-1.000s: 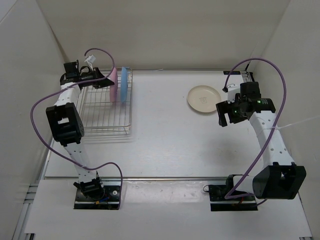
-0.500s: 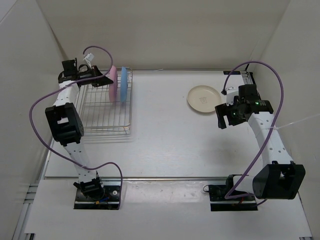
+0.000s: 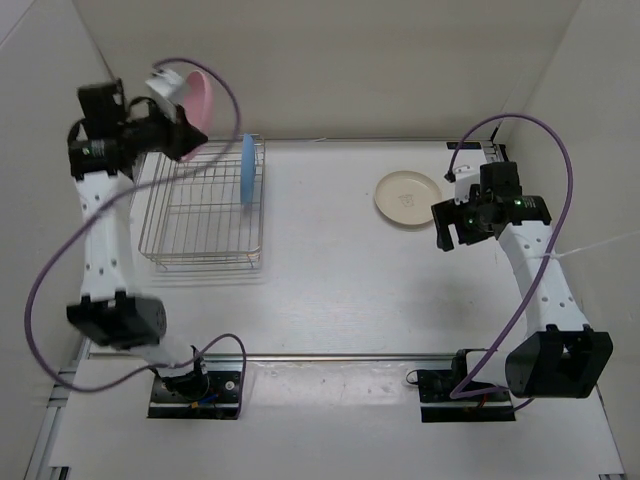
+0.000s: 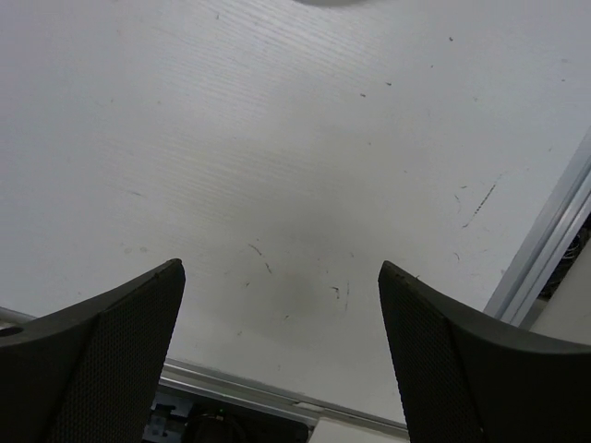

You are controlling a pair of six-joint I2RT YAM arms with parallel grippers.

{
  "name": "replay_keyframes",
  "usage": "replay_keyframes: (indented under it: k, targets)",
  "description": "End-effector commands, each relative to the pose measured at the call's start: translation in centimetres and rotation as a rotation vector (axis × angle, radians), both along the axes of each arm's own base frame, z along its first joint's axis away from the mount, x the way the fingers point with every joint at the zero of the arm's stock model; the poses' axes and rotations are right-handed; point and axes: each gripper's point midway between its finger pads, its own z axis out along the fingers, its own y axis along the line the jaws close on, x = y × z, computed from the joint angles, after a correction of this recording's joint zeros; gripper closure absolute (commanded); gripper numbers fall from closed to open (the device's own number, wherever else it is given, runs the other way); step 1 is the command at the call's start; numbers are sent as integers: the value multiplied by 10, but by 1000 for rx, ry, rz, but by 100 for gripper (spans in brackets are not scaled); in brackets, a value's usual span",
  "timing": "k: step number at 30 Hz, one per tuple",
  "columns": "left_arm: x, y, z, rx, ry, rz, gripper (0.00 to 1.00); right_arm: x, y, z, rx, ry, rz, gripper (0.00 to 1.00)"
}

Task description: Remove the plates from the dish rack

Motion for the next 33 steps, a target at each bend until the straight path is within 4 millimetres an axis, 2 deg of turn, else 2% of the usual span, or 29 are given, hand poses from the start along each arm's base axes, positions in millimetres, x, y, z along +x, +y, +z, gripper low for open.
replay_keyframes:
  k: [1, 2, 3, 4, 5, 6, 7, 8, 9, 10, 11, 12, 16, 17, 18, 19, 21, 24, 27, 29, 33]
  targets:
    - [-49, -2, -5, 580, -240, 116, 89, 18, 12, 48, 42, -131, 14, 12]
    - [-59, -30, -45, 674, -203, 12, 89, 18, 12, 53, 43, -136, 15, 12]
    - [-68, -35, -57, 757, -179, -17, 89, 18, 17, 59, 55, -146, 32, 12]
    - [-72, -28, -66, 880, -161, -1, 89, 20, 25, 71, 76, -175, 58, 12]
    - [-86, -48, -84, 946, -172, -83, 89, 18, 33, 77, 95, -181, 88, 12]
    - [-92, -40, -91, 1069, -178, -67, 89, 15, 39, 81, 103, -181, 121, 12]
    - [-99, -45, -97, 1148, -214, -91, 89, 17, 45, 94, 111, -219, 160, 12]
    - [-119, -64, -118, 1269, -284, -226, 89, 12, 55, 100, 127, -222, 206, 11]
    - [-122, -60, -117, 1383, -326, -202, 89, 6, 66, 106, 157, -220, 256, 11]
    - [-130, -65, -122, 1448, -372, -241, 89, 5, 72, 112, 170, -235, 278, 11]
    - [-143, -82, -119, 1508, -485, -332, 89, 2, 79, 125, 169, -274, 314, 11]
    - [-148, -84, -126, 1576, -516, -360, 89, 6, 83, 132, 173, -309, 328, 11]
    - [-160, -138, -119, 1603, -667, -452, 89, 4, 99, 166, 260, -387, 352, 11]
    - [-161, -156, -127, 1596, -656, -476, 89, 6, 104, 173, 287, -391, 361, 11]
    - [-170, -177, -117, 1559, -700, -496, 89, 1, 114, 176, 325, -376, 391, 11]
    - [-173, -189, -114, 1545, -714, -506, 89, 0, 120, 178, 329, -377, 411, 11]
    - [-181, -222, -112, 1514, -776, -539, 89, 2, 130, 180, 326, -386, 438, 12]
    - [-192, -254, -116, 1487, -836, -591, 89, 11, 132, 173, 299, -390, 427, 12]
    - [-198, -279, -112, 1435, -832, -601, 89, 14, 138, 169, 292, -416, 448, 12]
    - [-200, -289, -112, 1422, -828, -618, 89, 17, 135, 167, 277, -427, 432, 12]
    - [-197, -298, -112, 1422, -849, -603, 89, 22, 132, 140, 253, -382, 411, 12]
